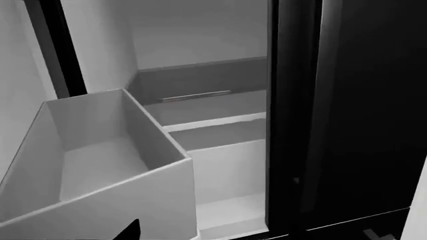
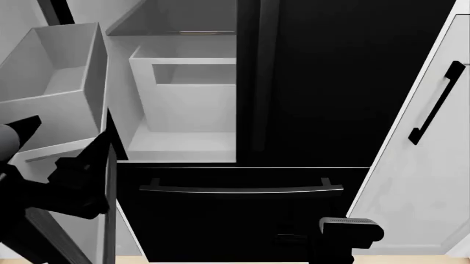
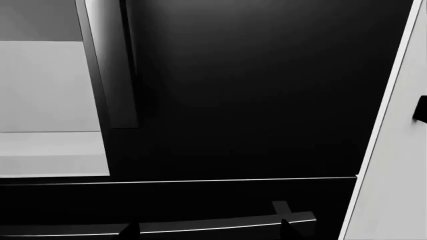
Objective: Open the fridge doors
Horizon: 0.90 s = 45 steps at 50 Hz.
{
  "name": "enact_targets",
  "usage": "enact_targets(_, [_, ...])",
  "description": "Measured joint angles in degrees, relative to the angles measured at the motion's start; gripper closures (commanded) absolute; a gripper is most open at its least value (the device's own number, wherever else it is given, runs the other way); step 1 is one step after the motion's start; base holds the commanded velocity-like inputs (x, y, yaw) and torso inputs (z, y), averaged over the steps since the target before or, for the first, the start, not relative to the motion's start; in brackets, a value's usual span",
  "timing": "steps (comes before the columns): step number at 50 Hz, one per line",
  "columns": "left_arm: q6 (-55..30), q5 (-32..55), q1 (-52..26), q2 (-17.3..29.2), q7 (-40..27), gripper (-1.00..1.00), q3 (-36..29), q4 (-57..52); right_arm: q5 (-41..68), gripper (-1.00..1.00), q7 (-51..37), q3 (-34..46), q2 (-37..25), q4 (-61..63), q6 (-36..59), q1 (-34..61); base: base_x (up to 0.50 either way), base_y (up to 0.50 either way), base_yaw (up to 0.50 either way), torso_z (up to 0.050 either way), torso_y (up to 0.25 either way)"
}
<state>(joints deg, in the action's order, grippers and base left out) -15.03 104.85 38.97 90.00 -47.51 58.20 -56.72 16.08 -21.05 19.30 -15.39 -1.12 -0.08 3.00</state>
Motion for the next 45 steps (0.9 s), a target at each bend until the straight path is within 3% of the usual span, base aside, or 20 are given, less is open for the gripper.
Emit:
enact_targets(36, [0.48,3.24,-4.67,-0.02,-17.46,-1.0,-4.24,-2.34,0.3,-1.0,-0.54,0.72,-0.33,-0.25,-0.13,0.35,0.0,0.0,0.0,0.0,0.0])
enact_targets(45, [-3.73,3.26,-6.37,-3.55,-19.18,-1.0,-3.65,-1.99,0.35,-1.0,-0.75,0.87,-0.45,-0.16,-0.11,0.36,0.0,0.0,0.0,0.0,0.0])
